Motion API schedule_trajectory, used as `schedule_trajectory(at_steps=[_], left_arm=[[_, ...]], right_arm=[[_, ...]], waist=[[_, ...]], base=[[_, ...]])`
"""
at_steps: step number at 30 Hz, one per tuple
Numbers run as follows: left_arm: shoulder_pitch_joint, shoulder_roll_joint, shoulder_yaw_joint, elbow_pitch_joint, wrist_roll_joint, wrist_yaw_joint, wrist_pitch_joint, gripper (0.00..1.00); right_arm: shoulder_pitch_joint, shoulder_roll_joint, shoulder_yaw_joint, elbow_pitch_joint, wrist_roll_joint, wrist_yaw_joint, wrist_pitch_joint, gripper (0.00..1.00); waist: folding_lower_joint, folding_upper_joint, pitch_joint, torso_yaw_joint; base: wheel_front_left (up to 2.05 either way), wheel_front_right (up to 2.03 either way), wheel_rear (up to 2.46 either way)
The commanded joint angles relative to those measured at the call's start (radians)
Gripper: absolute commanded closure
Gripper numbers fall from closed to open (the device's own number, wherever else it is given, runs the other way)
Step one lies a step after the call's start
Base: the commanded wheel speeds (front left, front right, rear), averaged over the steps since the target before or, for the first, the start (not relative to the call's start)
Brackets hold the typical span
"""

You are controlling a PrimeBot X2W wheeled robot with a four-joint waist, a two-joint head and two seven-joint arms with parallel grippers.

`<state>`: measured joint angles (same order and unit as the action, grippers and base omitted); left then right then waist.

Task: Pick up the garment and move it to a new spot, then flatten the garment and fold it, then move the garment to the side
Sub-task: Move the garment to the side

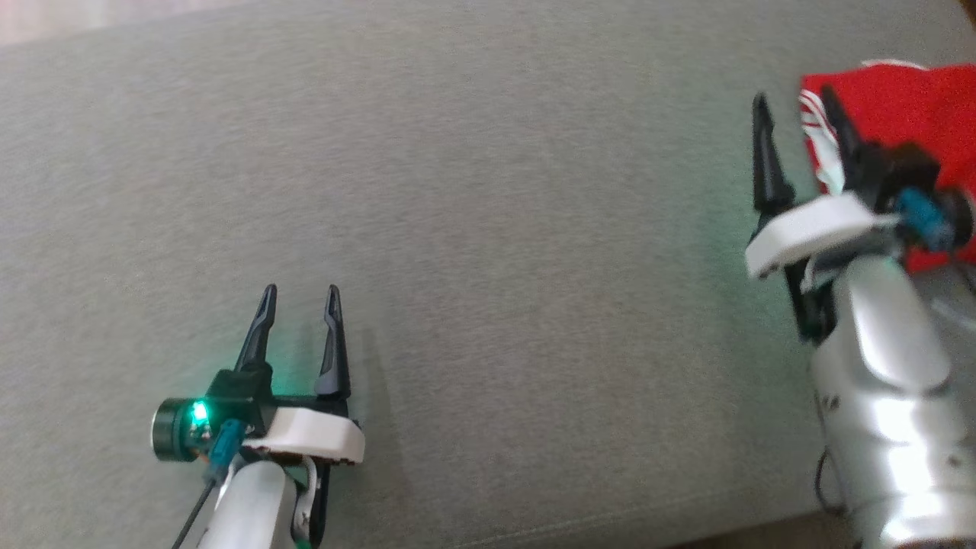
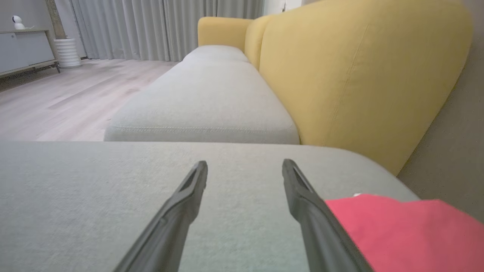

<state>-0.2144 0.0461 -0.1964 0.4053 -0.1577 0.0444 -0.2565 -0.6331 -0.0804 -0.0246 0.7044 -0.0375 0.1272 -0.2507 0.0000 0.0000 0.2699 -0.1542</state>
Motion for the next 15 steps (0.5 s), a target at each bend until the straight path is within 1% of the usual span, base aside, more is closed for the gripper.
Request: schedule_trajectory(at_steps=[1, 8, 10, 15], left_arm=[[0.005, 0.004, 0.030, -0.033, -0.004, 0.008, -0.005, 0.00], [0.024, 0.004, 0.038, -0.037, -0.013, 0.022, -0.005, 0.00], [0.031, 0.004, 0.043, -0.037, -0.013, 0.024, -0.005, 0.00], [0.052, 0.004, 0.064, -0.033, -0.013, 0.026, -0.005, 0.00]], right_arm=[[0.019, 0.016, 0.025, -0.044, 0.009, 0.003, -0.011, 0.00], [0.165, 0.029, 0.039, -0.105, 0.051, 0.003, -0.011, 0.00], [0.198, 0.030, 0.066, -0.117, 0.073, 0.003, -0.011, 0.00], [0.247, 0.030, 0.075, -0.134, 0.102, 0.003, -0.011, 0.00]], waist=[[0.0000, 0.0000, -0.016, 0.043], [0.0000, 0.0000, -0.046, 0.136], [0.0000, 0.0000, -0.058, 0.151], [0.0000, 0.0000, -0.090, 0.165]], base=[[0.00, 0.00, 0.00], [0.00, 0.00, 0.00], [0.00, 0.00, 0.00], [0.00, 0.00, 0.00]])
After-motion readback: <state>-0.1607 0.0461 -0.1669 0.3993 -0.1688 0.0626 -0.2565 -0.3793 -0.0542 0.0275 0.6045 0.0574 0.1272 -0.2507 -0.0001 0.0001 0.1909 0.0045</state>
